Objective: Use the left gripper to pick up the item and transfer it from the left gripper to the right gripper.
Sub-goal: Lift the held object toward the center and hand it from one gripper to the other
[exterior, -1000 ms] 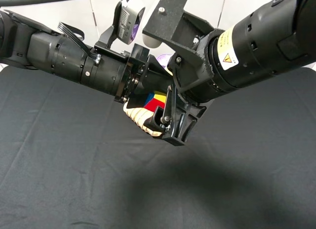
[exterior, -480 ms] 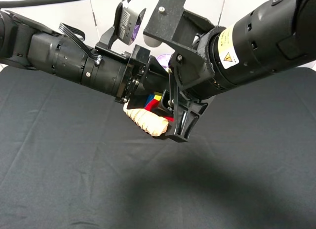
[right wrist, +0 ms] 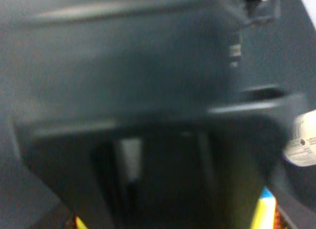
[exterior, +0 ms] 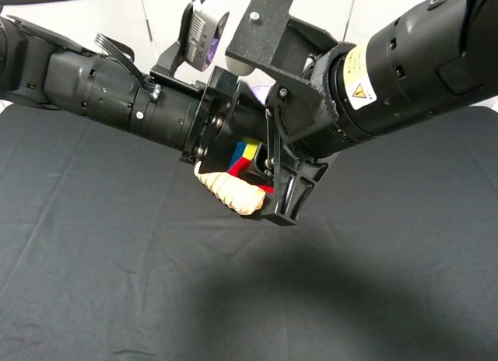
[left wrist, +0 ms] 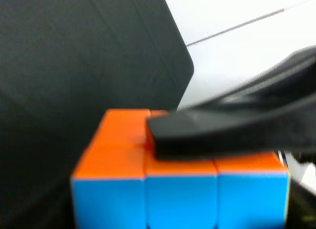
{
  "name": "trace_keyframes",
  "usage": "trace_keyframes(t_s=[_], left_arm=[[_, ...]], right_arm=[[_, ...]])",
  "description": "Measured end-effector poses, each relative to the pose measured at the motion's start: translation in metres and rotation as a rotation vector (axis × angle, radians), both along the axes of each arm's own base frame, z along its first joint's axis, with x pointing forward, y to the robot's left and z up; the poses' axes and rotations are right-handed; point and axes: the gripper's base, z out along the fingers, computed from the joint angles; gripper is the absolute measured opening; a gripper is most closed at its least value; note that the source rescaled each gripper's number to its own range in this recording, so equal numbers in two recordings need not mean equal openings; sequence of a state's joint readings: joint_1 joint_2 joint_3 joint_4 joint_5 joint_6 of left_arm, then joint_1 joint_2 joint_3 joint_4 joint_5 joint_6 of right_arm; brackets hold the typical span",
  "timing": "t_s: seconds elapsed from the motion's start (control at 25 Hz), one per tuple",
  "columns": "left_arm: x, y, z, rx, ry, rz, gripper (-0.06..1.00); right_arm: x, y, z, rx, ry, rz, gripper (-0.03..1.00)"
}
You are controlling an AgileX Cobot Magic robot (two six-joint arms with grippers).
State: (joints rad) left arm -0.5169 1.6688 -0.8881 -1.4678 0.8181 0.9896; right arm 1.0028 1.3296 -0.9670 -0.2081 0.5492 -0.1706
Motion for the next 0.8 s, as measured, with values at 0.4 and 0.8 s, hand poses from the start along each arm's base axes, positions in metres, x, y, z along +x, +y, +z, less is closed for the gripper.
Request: trace_keyframes(t_s=[0.4,0.8], left_arm=[[0.001,0.0003,-0.0005,0.006,0.003,0.015,0.95],[0.0031,0.0049,0.0008,-0.011,0.022,0.014,0.95]], right_arm=[[-0.0001,-0.0001,-0.0001,-0.001,0.002,-0.001,0.04],[-0.0001,-0.0002,-0.0002,-0.003,0.003,-0.001,0.04]])
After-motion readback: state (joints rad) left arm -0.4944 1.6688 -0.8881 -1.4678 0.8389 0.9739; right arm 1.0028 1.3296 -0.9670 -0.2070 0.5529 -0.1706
